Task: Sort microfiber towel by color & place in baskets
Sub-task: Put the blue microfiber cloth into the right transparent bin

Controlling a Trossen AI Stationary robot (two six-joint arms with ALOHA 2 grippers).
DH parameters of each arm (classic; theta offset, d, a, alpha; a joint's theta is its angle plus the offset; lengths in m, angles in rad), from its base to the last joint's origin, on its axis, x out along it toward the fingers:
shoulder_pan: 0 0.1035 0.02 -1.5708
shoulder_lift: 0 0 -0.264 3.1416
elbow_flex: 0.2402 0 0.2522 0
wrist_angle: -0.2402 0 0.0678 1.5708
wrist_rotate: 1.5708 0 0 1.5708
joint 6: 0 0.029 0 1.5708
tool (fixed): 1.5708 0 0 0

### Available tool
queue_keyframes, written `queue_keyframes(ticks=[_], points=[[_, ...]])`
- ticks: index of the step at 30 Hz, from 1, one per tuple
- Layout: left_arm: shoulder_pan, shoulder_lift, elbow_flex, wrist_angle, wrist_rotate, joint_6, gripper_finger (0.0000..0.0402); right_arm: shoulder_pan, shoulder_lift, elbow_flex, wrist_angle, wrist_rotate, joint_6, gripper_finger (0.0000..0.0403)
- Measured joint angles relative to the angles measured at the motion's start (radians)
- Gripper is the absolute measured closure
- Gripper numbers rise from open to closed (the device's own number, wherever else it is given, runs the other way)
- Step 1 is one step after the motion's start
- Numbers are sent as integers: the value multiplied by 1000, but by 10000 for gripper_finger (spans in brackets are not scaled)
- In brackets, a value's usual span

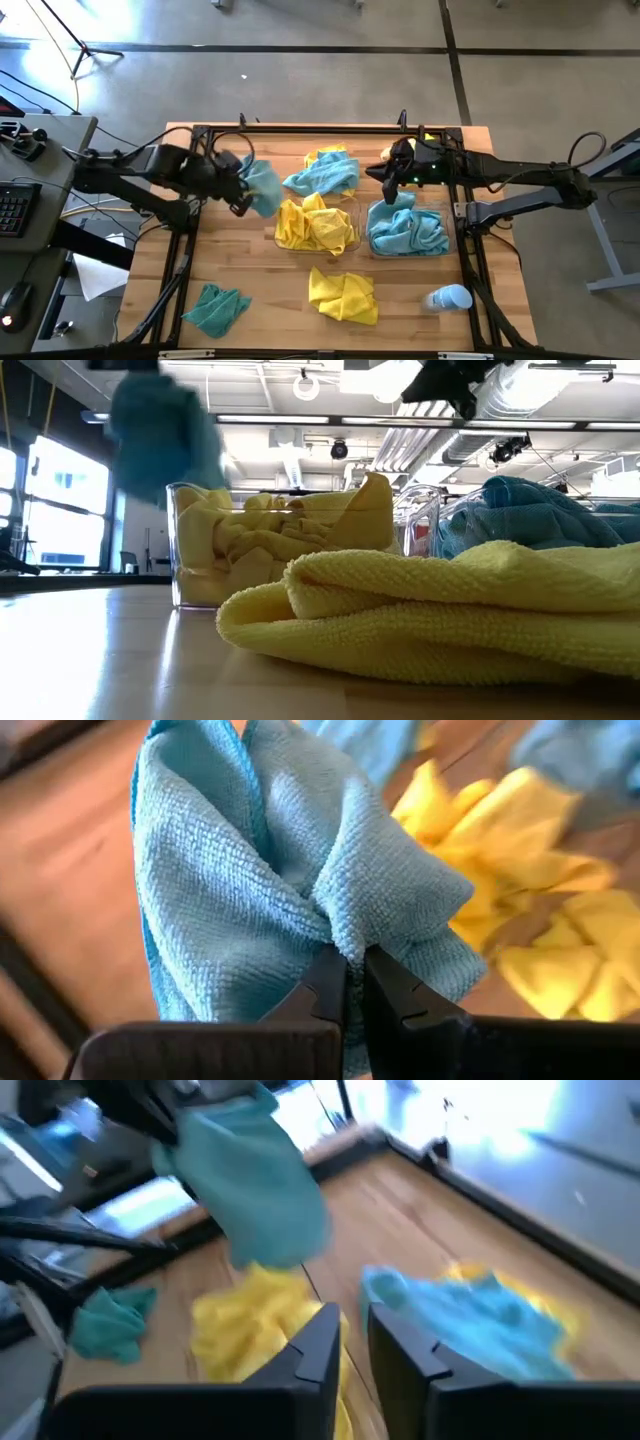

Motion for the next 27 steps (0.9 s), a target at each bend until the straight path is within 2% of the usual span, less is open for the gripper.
queue_keyframes(ticks=[5,9,15,20,23,27], points=[[19,133,156,51,-9,159,401,53,69,18,181,-22,-133,307],[46,256,284,68,17,289,401,103,160,82,243,-22,-242,281],[83,398,440,129,88,455,401,147,281,219,248,-8,-412,255],[106,481,526,172,154,532,401,158,370,327,198,-9,-522,234],[112,512,570,190,173,570,401,158,416,378,136,-7,-541,229],[108,530,611,205,172,608,401,158,454,414,45,57,-543,228]])
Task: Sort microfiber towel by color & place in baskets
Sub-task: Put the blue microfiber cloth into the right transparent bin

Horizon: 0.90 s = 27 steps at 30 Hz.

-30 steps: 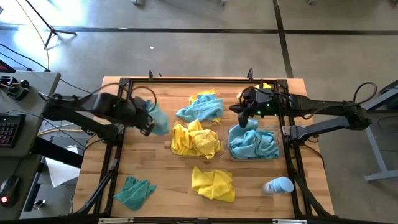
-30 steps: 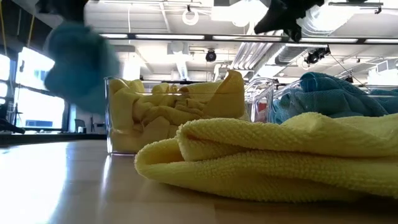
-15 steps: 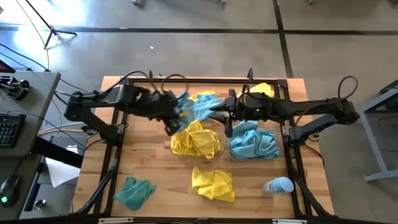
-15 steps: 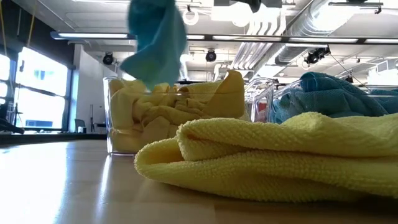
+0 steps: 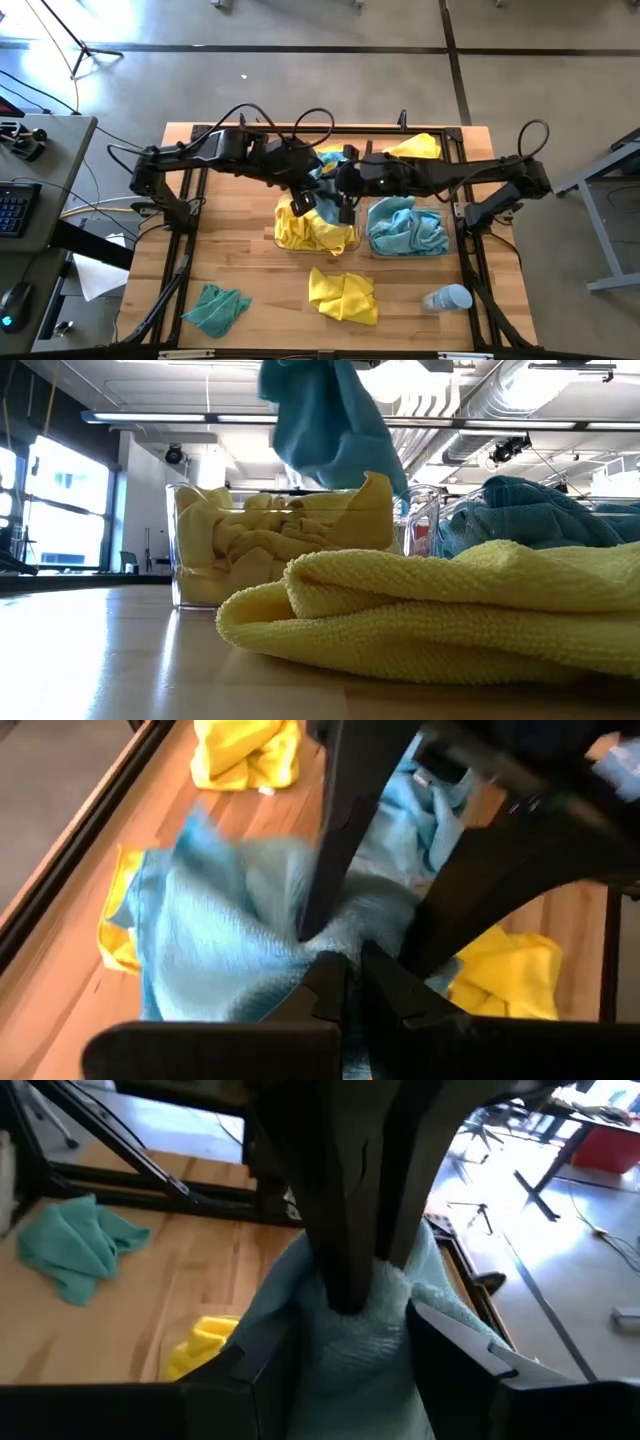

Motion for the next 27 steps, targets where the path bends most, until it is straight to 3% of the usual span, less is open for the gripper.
queue_keyframes(ticks=[7,15,20,27], points=[[-3,-6,23,31,2,12,401,-2,10,0,-34,20,1,243],[-4,-6,24,56,-5,25,389,-2,7,-1,-54,20,18,388],[-4,-6,24,80,-52,44,364,-3,6,-3,-73,20,47,372],[6,-7,25,72,-58,118,306,-2,6,-4,-151,49,118,394]])
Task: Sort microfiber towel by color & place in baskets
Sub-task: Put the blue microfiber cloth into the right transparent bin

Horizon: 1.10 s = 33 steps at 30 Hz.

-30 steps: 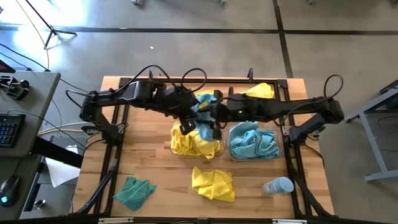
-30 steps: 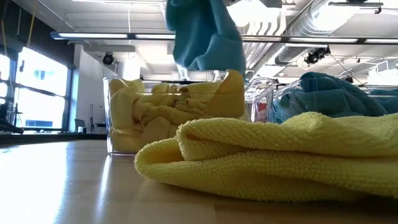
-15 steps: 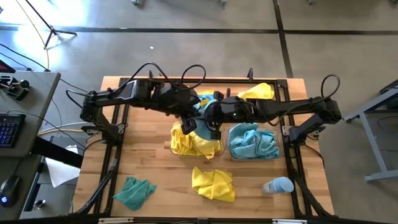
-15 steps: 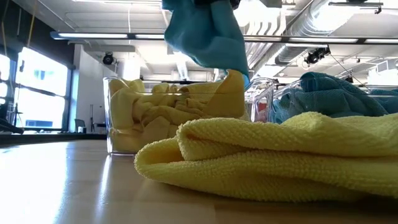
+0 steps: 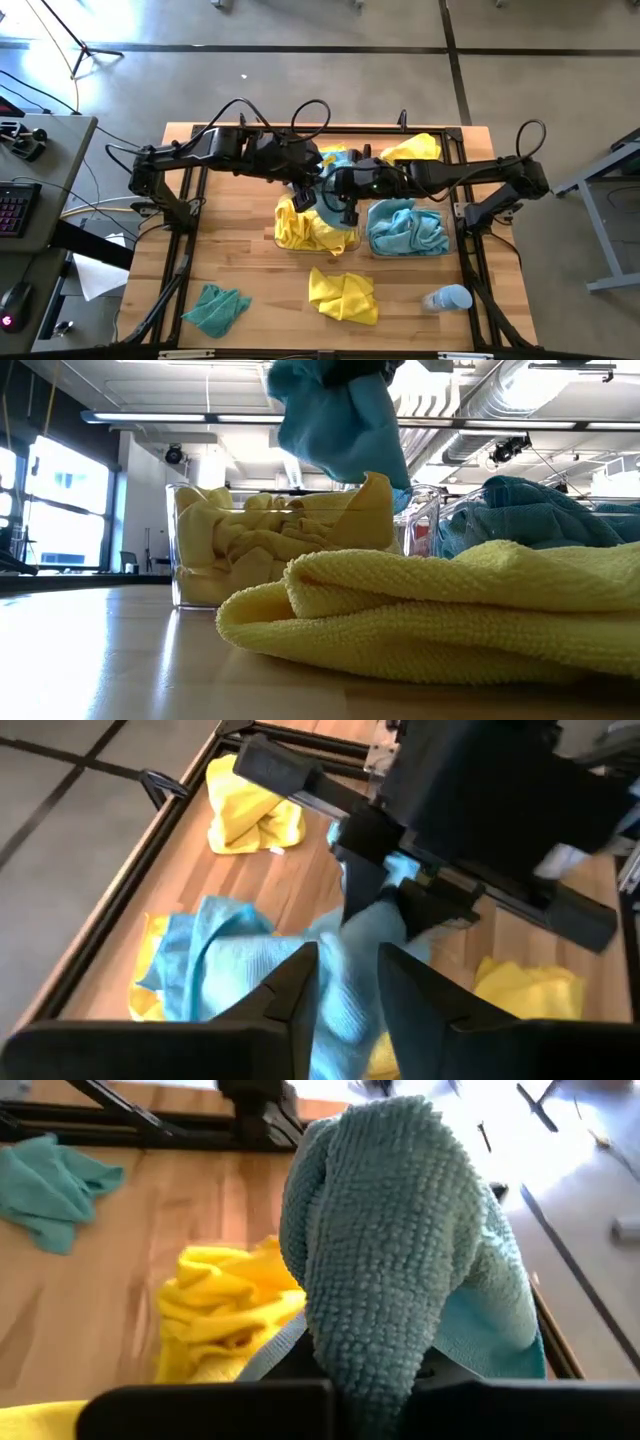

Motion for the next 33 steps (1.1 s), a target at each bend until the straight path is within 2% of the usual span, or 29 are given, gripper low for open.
queue_keyframes(ticks=[3,7,10,16,21,25,31,33], points=[[6,-11,0,-34,0,46,292,0,-17,0,-57,45,60,389],[13,-41,-1,-158,-1,58,290,1,-72,0,-152,98,164,395],[13,-77,-49,-188,-2,69,294,9,-127,0,-225,120,264,398],[18,-254,-334,-109,12,85,300,73,-247,0,-455,272,512,399],[39,-476,-612,-35,29,27,300,176,-308,35,-750,328,819,399],[51,-646,-784,15,36,-21,300,267,-294,31,-926,321,1020,400],[52,-841,-940,16,48,-98,300,372,-222,-79,-1013,303,1141,400],[52,-891,-976,18,59,-107,300,395,-200,-129,-1000,266,1182,400]])
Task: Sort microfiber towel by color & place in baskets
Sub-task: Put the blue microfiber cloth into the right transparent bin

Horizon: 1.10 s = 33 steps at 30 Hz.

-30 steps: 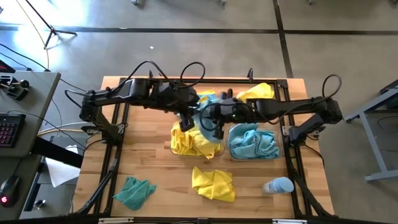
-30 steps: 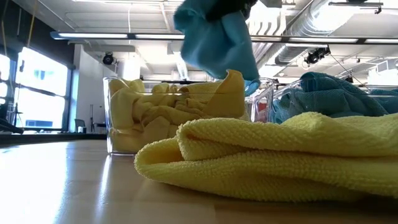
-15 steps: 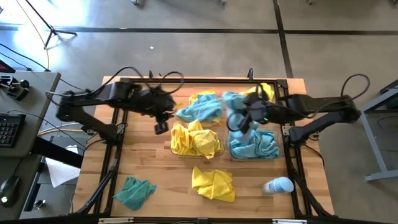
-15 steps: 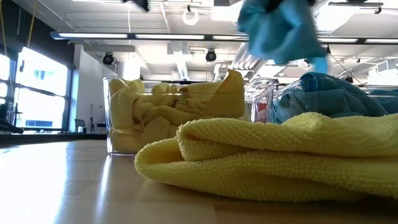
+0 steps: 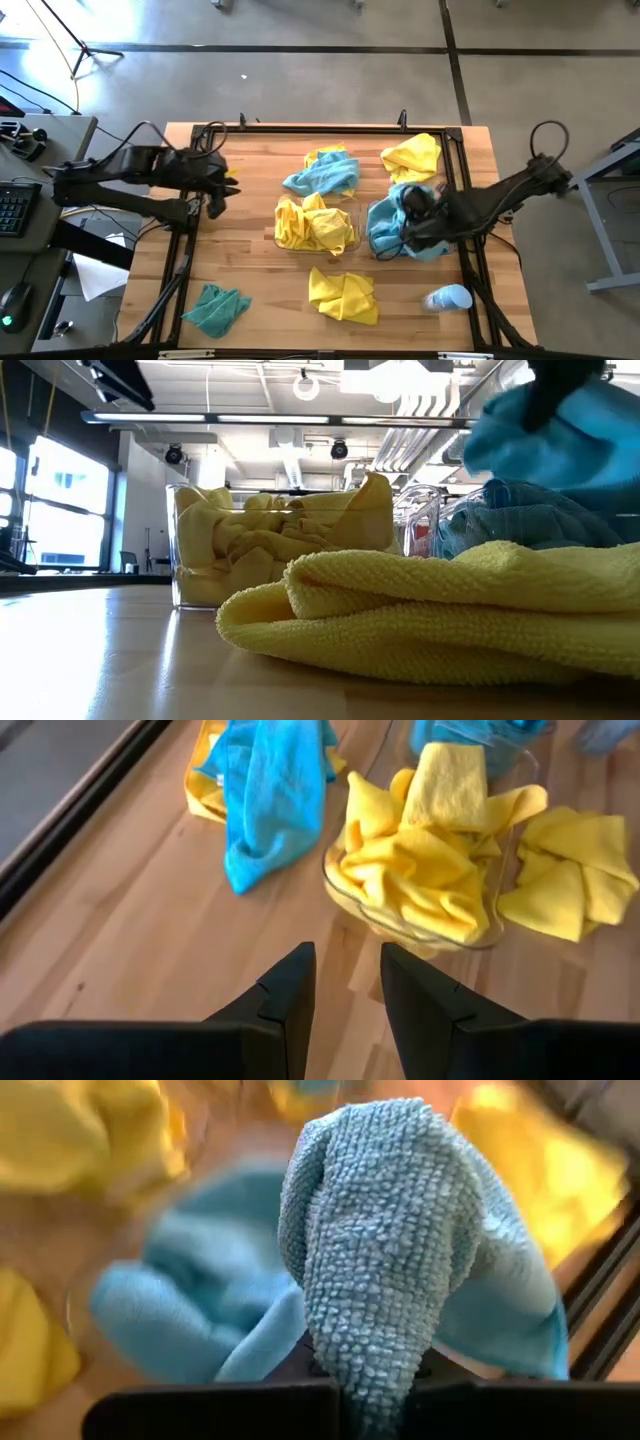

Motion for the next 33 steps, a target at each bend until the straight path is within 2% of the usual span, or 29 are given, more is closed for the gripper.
queue_keyframes(ticks=[4,7,12,18,22,27,33], points=[[0,-76,-47,0,22,-11,300,21,17,-90,111,-193,125,400],[0,-114,-75,-2,24,-11,300,27,17,-131,184,-269,248,400],[0,-138,-85,-1,30,14,300,-9,17,-145,190,-271,418,400],[0,-138,-85,-1,31,41,300,-134,17,-145,190,-277,432,400],[0,-137,-85,-1,31,19,300,-222,16,-190,209,-353,431,400],[0,-141,-85,-1,31,-17,300,-242,16,-373,439,-446,431,400],[0,-141,-85,-1,31,-29,300,-238,10,-571,682,-454,477,386]])
